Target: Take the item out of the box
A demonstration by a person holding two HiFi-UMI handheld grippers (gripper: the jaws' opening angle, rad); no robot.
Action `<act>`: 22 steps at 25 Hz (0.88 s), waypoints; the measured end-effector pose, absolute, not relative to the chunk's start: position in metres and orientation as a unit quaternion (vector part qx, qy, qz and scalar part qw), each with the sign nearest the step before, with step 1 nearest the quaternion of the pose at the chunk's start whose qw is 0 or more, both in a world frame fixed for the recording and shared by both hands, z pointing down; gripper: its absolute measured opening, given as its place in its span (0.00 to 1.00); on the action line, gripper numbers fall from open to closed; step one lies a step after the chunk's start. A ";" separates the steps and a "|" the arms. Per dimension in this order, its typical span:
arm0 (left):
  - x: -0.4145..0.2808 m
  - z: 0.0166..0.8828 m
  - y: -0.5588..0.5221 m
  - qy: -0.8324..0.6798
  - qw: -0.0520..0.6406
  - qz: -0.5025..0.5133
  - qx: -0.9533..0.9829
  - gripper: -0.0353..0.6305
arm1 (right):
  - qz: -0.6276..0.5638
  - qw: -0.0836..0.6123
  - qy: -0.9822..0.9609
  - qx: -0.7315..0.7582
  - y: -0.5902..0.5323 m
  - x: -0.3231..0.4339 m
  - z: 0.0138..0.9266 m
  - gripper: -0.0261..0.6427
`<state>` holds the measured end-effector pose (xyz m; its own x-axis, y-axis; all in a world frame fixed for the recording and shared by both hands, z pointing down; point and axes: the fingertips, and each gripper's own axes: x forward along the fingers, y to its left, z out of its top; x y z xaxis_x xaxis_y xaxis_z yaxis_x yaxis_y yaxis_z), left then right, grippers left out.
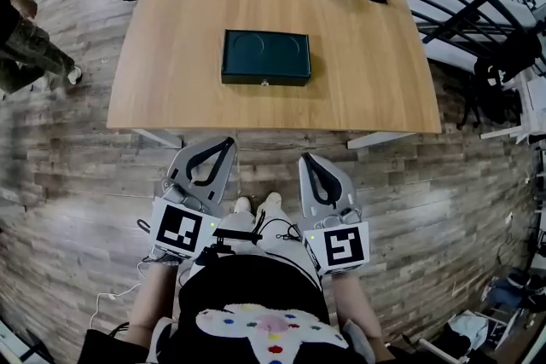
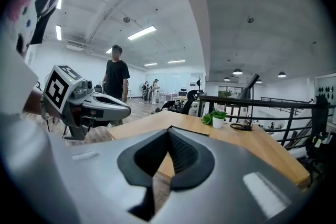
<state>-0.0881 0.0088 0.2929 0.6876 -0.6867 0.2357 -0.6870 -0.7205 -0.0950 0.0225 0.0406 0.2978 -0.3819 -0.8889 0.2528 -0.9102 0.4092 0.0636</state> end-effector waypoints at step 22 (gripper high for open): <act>-0.091 0.325 -0.068 -0.411 0.035 0.138 0.901 0.06 | 0.079 0.150 -0.839 0.518 -0.061 0.021 0.352 0.05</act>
<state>-0.0906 -0.0681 0.3252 0.6247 -0.7301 0.2771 -0.7496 -0.6601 -0.0493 0.0206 -0.0607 0.3519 -0.4189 -0.8444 0.3339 -0.8918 0.4519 0.0238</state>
